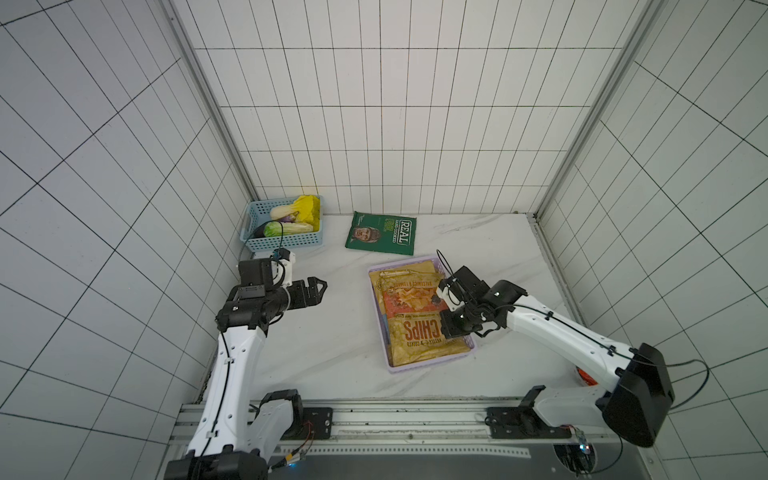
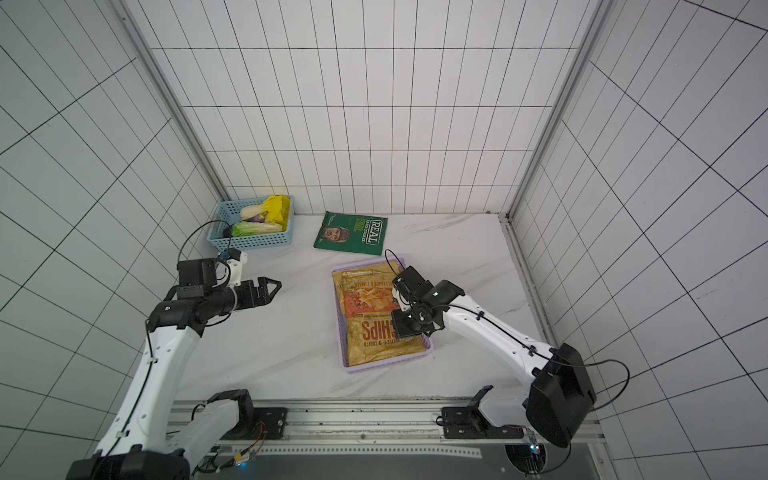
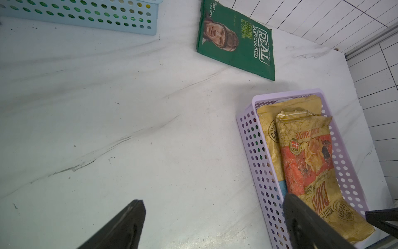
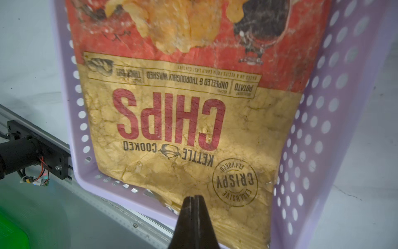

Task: Put the potato chips into the basket
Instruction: Place the potato chip in the basket.

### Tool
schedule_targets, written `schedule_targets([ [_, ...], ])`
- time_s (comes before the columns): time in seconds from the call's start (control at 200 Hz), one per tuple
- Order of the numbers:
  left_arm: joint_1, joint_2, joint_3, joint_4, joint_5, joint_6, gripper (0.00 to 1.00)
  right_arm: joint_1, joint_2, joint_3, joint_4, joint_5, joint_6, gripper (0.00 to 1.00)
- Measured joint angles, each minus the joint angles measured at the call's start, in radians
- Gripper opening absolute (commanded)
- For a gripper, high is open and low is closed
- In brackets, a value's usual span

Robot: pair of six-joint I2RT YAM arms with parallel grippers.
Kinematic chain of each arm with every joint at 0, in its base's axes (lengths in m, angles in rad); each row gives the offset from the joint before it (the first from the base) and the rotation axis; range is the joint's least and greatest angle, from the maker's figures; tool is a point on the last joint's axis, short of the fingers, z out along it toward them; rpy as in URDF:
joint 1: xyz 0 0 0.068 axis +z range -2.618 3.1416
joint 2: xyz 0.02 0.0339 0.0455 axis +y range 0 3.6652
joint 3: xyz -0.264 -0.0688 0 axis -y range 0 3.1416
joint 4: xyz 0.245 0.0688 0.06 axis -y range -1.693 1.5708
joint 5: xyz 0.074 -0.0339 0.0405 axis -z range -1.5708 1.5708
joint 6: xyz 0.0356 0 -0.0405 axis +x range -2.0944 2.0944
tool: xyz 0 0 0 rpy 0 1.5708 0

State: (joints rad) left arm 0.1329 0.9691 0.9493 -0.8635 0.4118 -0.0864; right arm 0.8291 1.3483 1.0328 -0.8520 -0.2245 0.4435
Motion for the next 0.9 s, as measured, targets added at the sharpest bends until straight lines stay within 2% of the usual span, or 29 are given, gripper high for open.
schedule_targets([
  [0.505,0.000,0.000,0.000,0.000,0.000,0.000,0.98,0.023,0.354,0.003,0.146,0.141,0.001,0.00],
  [0.74,0.000,0.000,0.000,0.000,0.000,0.000,0.98,0.085,0.345,0.039,0.094,0.241,-0.011,0.01],
  [0.805,0.000,0.000,0.000,0.001,0.000,0.000,0.98,0.098,0.298,0.040,0.075,0.262,-0.013,0.04],
  [0.899,0.000,0.000,0.000,0.001,0.000,0.000,0.98,0.104,0.183,0.055,0.050,0.274,-0.018,0.15],
])
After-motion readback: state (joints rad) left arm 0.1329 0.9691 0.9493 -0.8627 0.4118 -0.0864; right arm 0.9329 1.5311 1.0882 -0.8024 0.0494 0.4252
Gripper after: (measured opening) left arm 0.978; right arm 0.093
